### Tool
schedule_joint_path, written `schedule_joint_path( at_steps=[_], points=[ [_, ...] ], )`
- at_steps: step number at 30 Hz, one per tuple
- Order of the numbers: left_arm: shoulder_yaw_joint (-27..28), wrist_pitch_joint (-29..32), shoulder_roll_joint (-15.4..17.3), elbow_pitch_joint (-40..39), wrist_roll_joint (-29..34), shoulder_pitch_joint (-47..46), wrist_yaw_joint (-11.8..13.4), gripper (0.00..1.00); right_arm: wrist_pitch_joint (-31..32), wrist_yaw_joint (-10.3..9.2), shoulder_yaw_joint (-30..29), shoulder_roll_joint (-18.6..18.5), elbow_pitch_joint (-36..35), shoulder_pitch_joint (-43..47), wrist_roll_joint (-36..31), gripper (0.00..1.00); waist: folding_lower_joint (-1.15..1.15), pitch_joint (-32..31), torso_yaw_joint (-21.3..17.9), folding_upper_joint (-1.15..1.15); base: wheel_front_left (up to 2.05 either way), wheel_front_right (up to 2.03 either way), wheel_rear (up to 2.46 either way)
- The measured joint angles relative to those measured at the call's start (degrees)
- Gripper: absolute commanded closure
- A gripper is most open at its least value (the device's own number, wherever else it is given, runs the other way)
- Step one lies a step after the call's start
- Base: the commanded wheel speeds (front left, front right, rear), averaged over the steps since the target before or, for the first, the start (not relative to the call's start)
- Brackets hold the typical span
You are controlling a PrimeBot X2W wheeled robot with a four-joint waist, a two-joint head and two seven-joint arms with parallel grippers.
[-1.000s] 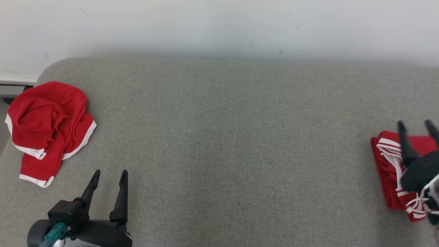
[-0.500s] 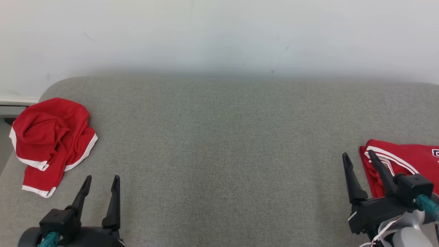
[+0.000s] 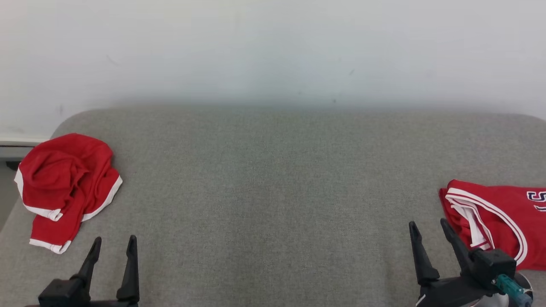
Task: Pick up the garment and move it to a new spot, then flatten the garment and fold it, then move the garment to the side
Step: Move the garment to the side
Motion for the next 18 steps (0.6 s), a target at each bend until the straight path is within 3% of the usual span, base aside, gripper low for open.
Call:
schedule_joint_path(
  at_steps=[18],
  points=[
    [-0.2, 0.0, -0.08, -0.36, 0.51, 1.56, 0.05, 0.0, 0.08, -0.78, 1.16, 0.75, 0.68, 1.76, -0.22, 0.0, 0.0, -1.87, -0.92, 0.0, 0.0, 0.0, 0.0]
  ],
)
